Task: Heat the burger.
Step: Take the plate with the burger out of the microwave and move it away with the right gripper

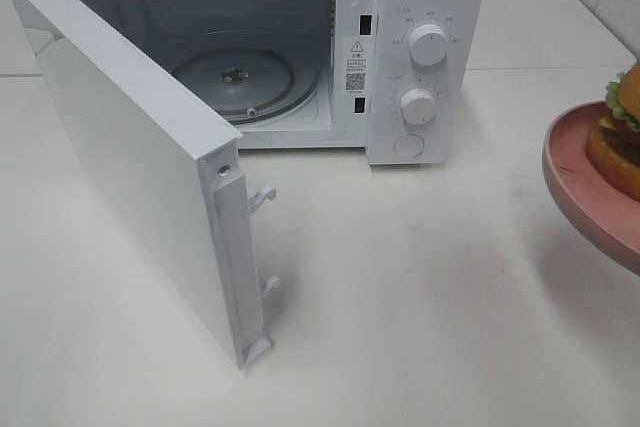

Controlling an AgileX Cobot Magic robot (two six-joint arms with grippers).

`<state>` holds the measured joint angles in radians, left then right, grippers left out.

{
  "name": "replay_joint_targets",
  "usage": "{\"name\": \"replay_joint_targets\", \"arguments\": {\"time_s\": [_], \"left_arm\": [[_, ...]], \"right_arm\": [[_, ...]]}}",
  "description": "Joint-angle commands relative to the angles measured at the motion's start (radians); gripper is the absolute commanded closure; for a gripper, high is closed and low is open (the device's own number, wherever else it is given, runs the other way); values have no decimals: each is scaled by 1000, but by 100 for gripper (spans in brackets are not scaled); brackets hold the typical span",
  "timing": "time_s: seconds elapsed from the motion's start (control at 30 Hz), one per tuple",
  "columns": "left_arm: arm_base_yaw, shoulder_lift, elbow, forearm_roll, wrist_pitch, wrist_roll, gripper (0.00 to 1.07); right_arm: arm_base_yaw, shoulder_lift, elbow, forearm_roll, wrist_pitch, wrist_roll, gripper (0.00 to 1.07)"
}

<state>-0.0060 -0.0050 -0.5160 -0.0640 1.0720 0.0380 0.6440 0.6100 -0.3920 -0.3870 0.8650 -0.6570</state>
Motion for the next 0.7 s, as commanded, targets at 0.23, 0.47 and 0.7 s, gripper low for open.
{"name": "replay_joint_targets", "arguments": {"time_s": [0.23, 0.47, 0.7], "left_arm": [[2, -4, 0, -1, 2, -1, 9], [2, -4, 0, -1, 2, -1, 9], [2, -4, 0, -1, 2, -1, 9]], "right_arm": [[-4, -6, -9, -162, 31, 250, 107], [-4, 59, -9, -288, 87, 553, 107], [-4, 171, -10, -368, 87, 816, 107]]}}
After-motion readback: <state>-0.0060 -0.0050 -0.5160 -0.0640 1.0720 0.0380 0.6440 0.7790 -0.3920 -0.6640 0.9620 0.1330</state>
